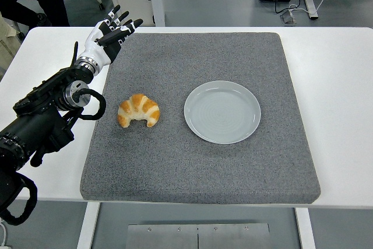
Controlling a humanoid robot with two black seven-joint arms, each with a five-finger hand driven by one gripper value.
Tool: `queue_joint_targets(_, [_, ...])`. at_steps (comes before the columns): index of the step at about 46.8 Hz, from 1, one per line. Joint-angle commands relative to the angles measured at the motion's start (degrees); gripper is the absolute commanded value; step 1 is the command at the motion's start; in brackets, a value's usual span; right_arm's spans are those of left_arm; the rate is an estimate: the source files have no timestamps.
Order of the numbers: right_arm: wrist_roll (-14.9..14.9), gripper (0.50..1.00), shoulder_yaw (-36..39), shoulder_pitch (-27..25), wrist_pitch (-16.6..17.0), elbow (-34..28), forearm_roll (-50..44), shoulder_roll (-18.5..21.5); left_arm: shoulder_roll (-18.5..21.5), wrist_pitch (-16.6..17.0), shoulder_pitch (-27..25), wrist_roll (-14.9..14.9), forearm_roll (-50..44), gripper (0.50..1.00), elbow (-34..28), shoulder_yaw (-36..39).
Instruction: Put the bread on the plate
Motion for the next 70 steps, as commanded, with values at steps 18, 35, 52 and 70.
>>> queue_joint_targets(18, [0.0, 1.000, 0.0, 0.0, 0.1, 0.0, 0.0, 0.0, 0.2, 0.0, -0.2, 0.0, -0.1, 0.977, 0.0, 0.1])
queue_joint_targets(35, [0.0, 1.000, 0.0, 0.0, 0.0, 0.0, 0.0, 0.0, 0.3, 0.1, -0.3, 0.0, -0.3, 0.977, 0.0, -0.2])
queue_joint_targets(52, [0.1, 1.000, 0.0, 0.0, 0.0, 0.0, 0.0, 0.0, 0.3, -0.5, -0.5, 0.3, -0.3, 0.977, 0.0, -0.4])
queue_joint_targets(70, [0.1, 1.000, 0.0, 0.0, 0.0, 0.0, 0.0, 0.0, 5.1, -1.3, 0.1, 0.5, -0.2, 0.977, -7.2, 0.3])
